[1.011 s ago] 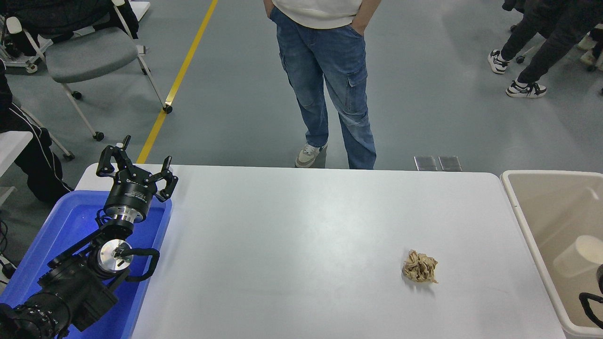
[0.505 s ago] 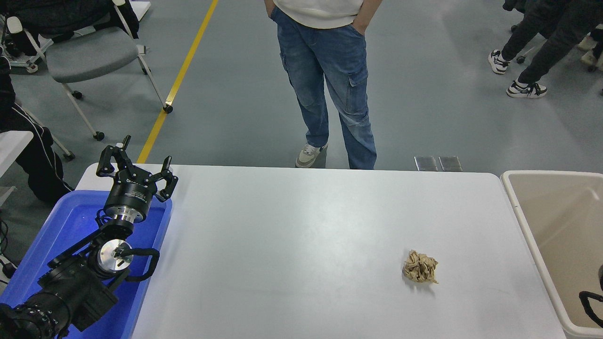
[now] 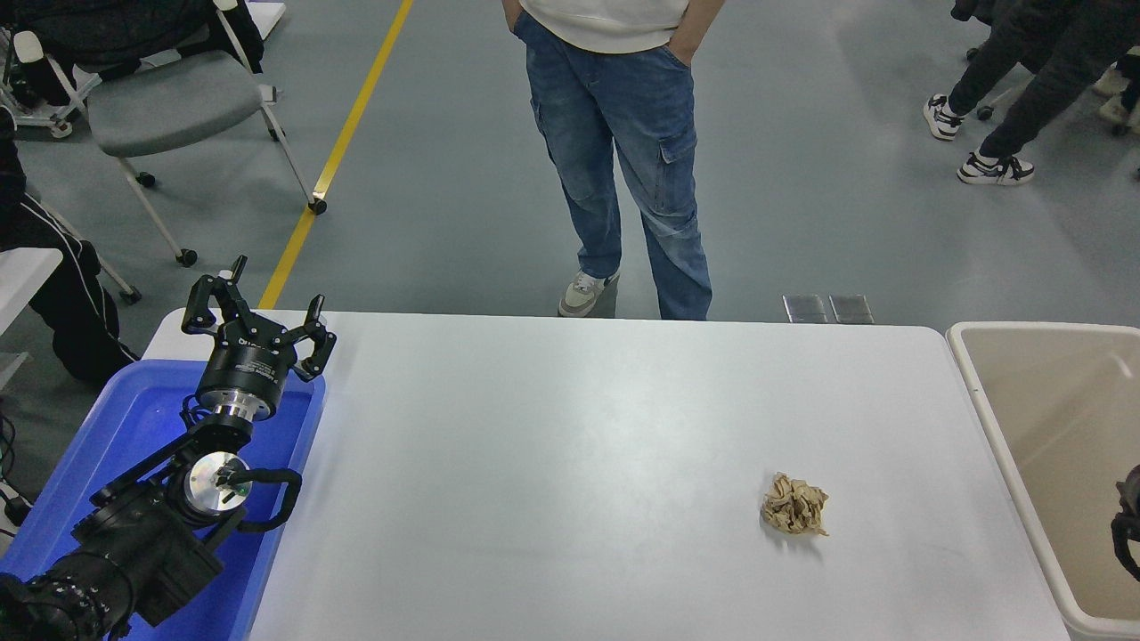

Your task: Dispose of the paper cup in the dustbin

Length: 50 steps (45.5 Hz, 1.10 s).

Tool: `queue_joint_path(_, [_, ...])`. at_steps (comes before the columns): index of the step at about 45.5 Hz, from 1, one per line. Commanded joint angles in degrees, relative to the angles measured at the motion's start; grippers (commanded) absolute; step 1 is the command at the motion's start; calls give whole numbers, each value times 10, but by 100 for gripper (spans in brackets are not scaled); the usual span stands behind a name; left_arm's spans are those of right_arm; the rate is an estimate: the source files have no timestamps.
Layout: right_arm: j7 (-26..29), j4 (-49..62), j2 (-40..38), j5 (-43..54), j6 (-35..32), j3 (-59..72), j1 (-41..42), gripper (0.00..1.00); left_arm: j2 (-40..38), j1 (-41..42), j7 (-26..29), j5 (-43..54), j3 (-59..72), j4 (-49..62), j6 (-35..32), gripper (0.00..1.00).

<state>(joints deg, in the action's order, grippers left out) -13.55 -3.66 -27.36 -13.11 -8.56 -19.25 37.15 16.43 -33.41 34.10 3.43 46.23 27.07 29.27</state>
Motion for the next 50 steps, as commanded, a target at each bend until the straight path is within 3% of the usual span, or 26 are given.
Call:
queue_joint_path(1, [-46,-66,-32,-2,-104,-117,10,99,0,0,0,0,0,0,0,100])
queue_joint_path(8, [-49,-283,-122,8,-104,-171,2,99,0,0,0,0,0,0,0,100])
queue_joint_path(11, [-53,-323,-128,20,-99,-199,1,99,0,0,0,0,0,0,0,100])
queue_joint_path(32, [-88,-383,-8,247,-92,-361,-83,99,0,0,0,0,0,0,0,100])
queue_joint_path(50, [-176,-352,47,260,-46,-367,-90,99,0,0,0,0,0,0,0,100])
